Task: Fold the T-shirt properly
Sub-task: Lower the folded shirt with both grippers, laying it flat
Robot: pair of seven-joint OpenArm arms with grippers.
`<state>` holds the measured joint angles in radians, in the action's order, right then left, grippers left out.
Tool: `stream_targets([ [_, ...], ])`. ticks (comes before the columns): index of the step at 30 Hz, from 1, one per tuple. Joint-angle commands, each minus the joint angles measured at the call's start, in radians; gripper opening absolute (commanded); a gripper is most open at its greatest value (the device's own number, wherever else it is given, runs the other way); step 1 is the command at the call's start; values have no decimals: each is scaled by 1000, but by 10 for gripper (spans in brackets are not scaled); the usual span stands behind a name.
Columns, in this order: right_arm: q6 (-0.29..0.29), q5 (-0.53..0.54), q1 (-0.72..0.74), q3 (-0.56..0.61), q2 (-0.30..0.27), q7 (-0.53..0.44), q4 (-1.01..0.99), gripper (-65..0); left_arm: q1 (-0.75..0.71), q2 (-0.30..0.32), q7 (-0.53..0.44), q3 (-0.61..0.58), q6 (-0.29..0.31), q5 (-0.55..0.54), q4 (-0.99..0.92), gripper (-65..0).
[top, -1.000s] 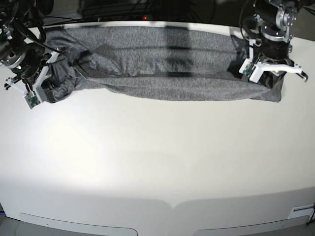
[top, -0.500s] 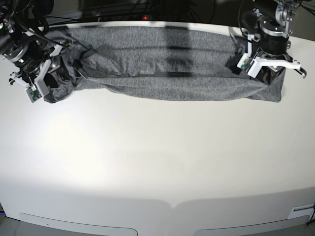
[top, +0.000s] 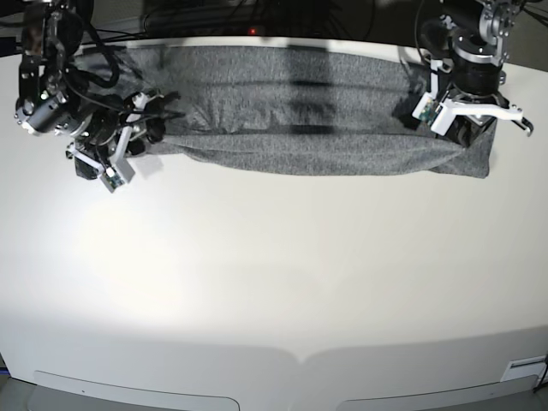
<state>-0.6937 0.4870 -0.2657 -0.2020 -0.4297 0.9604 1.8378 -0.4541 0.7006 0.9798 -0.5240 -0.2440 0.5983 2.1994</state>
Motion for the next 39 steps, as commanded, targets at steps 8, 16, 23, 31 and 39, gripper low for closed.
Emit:
stream_targets([
  [8, -4, -39, 8, 0, -13, 75, 7, -613, 0, 11, -8, 6, -14, 22, 19, -650],
  [16, -4, -38, 8, -5, -13, 70, 27, -650, -1, 11, -7, 6, -14, 47, 19, -650],
  [23, -4, 6, 8, -86, -13, 123, 148, -650, -1, 11, 6, 6, -14, 56, 19, -650],
  [31, -4, 119, -56, -188, -14, 204, 229, -650, -56, 9, 21, 6, -14, 56, 19, -650],
  [39, -4, 120, -176, -311, -13, 171, 232, -650, -142, 9, 11, 6, -14, 56, 19, -650],
])
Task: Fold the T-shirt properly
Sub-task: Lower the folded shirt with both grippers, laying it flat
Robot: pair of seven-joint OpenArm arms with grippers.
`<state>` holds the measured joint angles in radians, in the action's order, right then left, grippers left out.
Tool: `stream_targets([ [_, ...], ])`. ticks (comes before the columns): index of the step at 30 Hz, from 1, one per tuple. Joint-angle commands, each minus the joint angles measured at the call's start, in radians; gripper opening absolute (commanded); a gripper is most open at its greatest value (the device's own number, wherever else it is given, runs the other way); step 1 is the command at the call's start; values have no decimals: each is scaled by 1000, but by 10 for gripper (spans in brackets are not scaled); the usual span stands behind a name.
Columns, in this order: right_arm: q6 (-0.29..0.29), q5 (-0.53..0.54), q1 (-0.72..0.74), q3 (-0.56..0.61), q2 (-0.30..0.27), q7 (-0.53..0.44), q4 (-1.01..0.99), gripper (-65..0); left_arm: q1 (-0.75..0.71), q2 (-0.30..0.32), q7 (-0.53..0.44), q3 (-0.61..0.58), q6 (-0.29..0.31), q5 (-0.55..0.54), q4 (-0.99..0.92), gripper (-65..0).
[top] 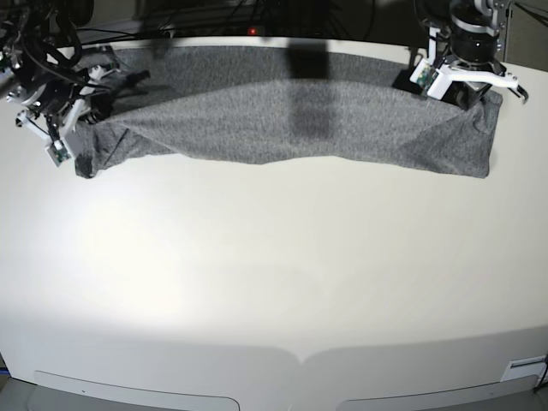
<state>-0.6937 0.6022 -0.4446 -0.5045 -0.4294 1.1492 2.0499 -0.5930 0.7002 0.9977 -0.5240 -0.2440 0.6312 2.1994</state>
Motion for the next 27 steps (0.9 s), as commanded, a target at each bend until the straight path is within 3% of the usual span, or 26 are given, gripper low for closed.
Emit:
stream_targets([
  [1, -4, 5, -3, -15, -14, -20, 19, -650, -2, 10, -10, 6, -14, 23, 19, -650],
  [17, -4, 0, -109, -19, -14, -4, 19, -650, -2, -12, -80, 6, -18, -41, 19, -650],
  [22, -4, -74, -131, -20, -14, -6, 19, -650, -3, -39, -91, 6, -17, -83, 19, -650],
  [27, -4, -75, -138, -20, -16, -27, 19, -650, -2, -38, -123, 6, -17, -82, 18, -650],
])
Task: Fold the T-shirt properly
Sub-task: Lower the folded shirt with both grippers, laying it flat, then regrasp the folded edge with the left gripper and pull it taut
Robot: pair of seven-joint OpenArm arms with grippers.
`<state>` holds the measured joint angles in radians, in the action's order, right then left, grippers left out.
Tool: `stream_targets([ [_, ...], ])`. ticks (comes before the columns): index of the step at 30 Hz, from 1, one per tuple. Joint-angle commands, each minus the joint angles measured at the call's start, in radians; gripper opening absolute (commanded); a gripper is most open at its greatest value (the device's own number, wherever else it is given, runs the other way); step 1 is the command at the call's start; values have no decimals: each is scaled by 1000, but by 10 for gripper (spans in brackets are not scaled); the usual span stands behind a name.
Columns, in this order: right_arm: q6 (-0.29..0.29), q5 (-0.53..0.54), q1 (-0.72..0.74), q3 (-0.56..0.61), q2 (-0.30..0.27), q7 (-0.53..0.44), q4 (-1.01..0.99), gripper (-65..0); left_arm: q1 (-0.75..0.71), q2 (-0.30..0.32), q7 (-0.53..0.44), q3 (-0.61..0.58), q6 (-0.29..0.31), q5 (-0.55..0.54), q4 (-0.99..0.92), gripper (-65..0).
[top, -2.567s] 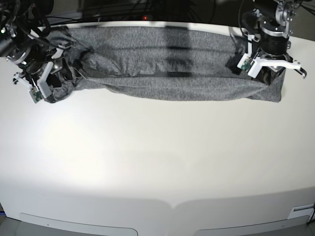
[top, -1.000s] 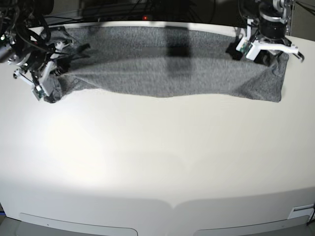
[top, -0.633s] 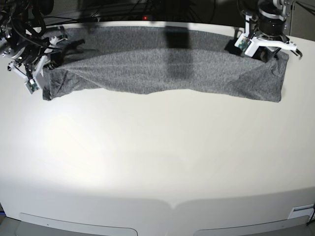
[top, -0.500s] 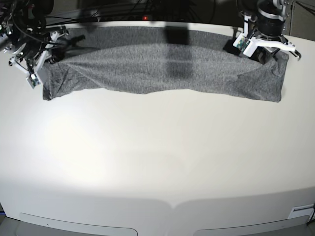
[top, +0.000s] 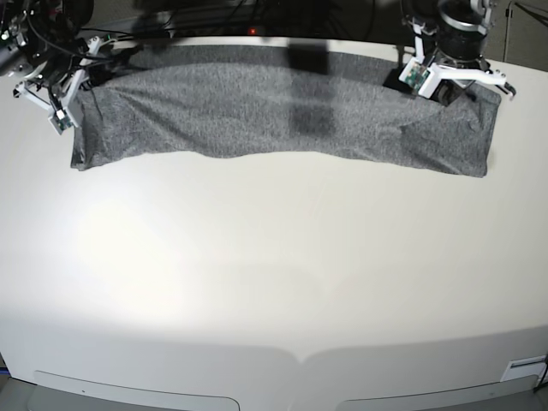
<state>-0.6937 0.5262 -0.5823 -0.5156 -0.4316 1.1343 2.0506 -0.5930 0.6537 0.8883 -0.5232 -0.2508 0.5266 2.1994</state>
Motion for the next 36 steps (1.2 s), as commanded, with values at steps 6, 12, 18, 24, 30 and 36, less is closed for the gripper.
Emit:
stream_targets([
  [6, -4, 3, 0, -9, -11, -12, 18, -650, 11, 9, -66, 6, -8, 23, 18, -650],
  [12, -4, 32, 0, -9, -11, -8, 18, -650, 144, 17, -97, 6, 9, 23, 18, -650],
  [18, -4, 36, 0, -9, -8, -10, 18, -650, 284, 93, -117, 6, 77, 22, 18, -650],
  [24, -4, 35, 0, -9, -8, -8, 18, -650, 315, 188, -140, 6, 76, -68, 18, -650],
  [30, -4, 35, 0, -9, -8, -7, 18, -650, 211, 208, -122, 5, 76, -179, -41, -650],
  [36, -4, 34, 0, -9, -9, -8, 18, -650, 123, 160, -127, 5, 74, -128, -164, -650],
])
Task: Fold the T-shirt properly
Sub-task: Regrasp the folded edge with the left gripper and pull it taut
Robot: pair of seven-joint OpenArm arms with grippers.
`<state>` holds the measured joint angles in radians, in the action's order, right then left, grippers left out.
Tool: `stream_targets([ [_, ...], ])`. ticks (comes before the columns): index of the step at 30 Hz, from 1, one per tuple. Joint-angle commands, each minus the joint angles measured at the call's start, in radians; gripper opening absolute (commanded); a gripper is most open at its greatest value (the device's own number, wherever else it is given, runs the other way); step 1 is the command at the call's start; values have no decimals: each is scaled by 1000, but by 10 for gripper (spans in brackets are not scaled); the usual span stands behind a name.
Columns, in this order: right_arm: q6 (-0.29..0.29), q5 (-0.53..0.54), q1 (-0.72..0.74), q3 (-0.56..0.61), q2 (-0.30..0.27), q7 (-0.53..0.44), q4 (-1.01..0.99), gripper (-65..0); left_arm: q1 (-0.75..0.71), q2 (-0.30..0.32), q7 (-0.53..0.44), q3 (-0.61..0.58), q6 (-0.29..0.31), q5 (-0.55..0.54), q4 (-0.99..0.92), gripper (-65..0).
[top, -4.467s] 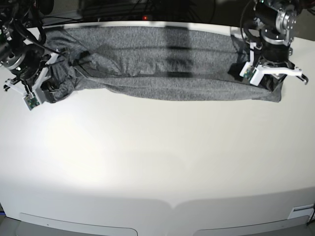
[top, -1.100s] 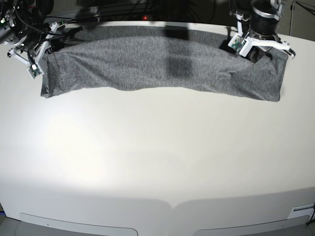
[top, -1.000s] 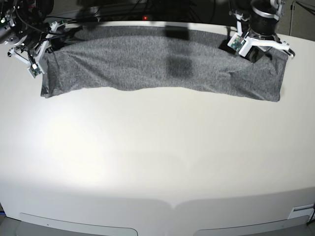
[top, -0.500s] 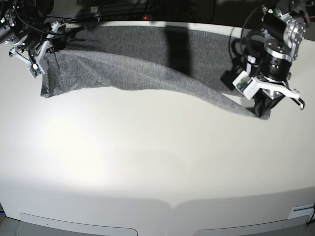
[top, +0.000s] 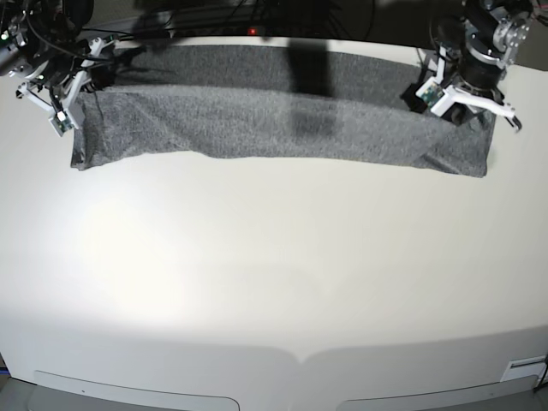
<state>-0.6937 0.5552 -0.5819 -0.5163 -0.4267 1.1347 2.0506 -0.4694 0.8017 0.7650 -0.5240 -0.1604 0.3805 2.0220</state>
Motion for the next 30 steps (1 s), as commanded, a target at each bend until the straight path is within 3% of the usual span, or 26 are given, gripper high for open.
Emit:
stream_targets([
  [1, -4, 5, -1, -8, -14, -8, 18, -650, -9, -4, -18, 6, -16, 19, -14, -650],
  [6, -4, 6, -1, -8, -16, -3, 18, -650, -6, -103, -116, 6, -14, 19, -190, -650],
  [10, -4, 6, -1, -8, -16, 3, 18, -650, 5, -171, -127, 6, -14, 23, -299, -650],
  [21, -4, 8, -1, -8, -16, 8, 18, -650, 10, -178, -50, 6, -15, 110, -324, -650],
  [30, -4, 164, 0, -8, -16, 11, 18, -622, 10, -178, -42, 6, -15, 110, -307, -650],
])
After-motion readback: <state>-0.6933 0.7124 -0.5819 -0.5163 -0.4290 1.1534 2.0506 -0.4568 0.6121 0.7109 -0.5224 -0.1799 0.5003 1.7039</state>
